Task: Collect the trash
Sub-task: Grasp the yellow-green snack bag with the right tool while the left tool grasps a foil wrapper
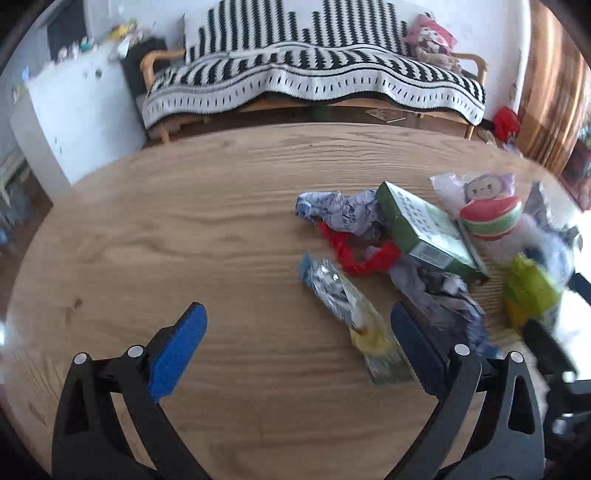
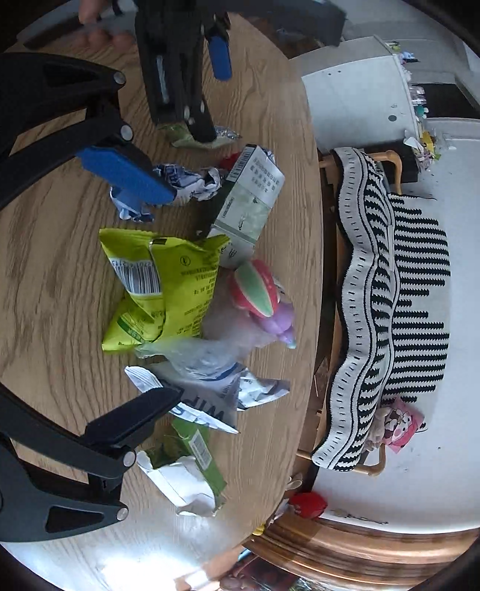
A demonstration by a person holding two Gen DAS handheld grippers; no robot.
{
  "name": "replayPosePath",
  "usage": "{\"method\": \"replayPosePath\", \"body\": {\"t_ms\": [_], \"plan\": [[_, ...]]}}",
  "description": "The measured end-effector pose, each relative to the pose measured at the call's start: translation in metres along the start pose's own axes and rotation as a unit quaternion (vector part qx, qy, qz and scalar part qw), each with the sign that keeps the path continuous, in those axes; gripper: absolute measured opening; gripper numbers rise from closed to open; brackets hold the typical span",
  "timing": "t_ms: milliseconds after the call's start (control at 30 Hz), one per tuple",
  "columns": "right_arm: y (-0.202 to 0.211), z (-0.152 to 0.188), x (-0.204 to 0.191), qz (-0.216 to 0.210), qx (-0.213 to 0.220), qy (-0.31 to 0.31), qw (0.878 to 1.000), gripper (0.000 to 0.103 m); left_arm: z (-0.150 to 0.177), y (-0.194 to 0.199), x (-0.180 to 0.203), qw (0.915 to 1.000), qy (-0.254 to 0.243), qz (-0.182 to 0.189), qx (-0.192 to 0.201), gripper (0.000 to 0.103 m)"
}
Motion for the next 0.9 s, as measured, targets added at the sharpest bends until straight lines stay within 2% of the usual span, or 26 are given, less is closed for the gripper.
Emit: {"method": "replayPosePath", "body": {"t_ms": [67, 200, 300, 367, 500, 633, 667, 800, 900], "plan": [[0.0, 0.0, -0.004, -0.004, 0.004, 0.008, 1.0, 0.096, -0.003, -0.013, 0.002, 0.9999, -0.008, 0.007, -0.008, 0.097], [0.0, 0.001, -0.01, -0.012, 0.004, 0.012, 1.0, 0.096, 0.009, -0.028, -0.003, 0.9991, 0.02, 0.023, -0.031, 0.097], [0.004, -0.001, -0.014, -0.028, 0.011, 0.002, 1.0, 0.094, 0.01, -0.028, -0.004, 0.9994, 0.014, 0.023, -0.023, 0.097], [0.012, -0.006, -0.014, -0.041, 0.03, -0.008, 0.999, 0.089, 0.011, -0.029, -0.008, 0.9994, 0.017, 0.022, -0.021, 0.097], [0.022, -0.012, -0.008, -0.04, 0.047, -0.024, 0.998, 0.089, 0.009, -0.033, -0.015, 0.9994, 0.019, 0.023, -0.016, 0.097], [0.038, -0.019, -0.003, -0.069, 0.077, -0.047, 0.994, 0.089, 0.009, -0.032, -0.016, 0.9995, 0.015, 0.027, -0.013, 0.097], [0.037, -0.019, -0.004, -0.072, 0.074, -0.043, 0.994, 0.089, 0.009, -0.032, -0.017, 0.9994, 0.013, 0.028, -0.013, 0.097], [0.01, -0.007, -0.014, -0.092, 0.011, -0.044, 0.995, 0.088, 0.009, -0.032, -0.018, 0.9994, 0.008, 0.031, -0.013, 0.097], [-0.003, -0.001, -0.014, -0.068, -0.01, -0.027, 0.997, 0.087, 0.008, -0.032, -0.017, 0.9993, 0.005, 0.033, -0.013, 0.097]]}}
Point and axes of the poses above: each gripper's, at about its wrist camera, not at the fingertips, and y roughly against the way its jaws point, x to its right, z to its underside, the point moved 10 cm from there along -y, roughly the way its jaws point, and after that the axes turned 2 degrees about -x, right-handed, at the moved point
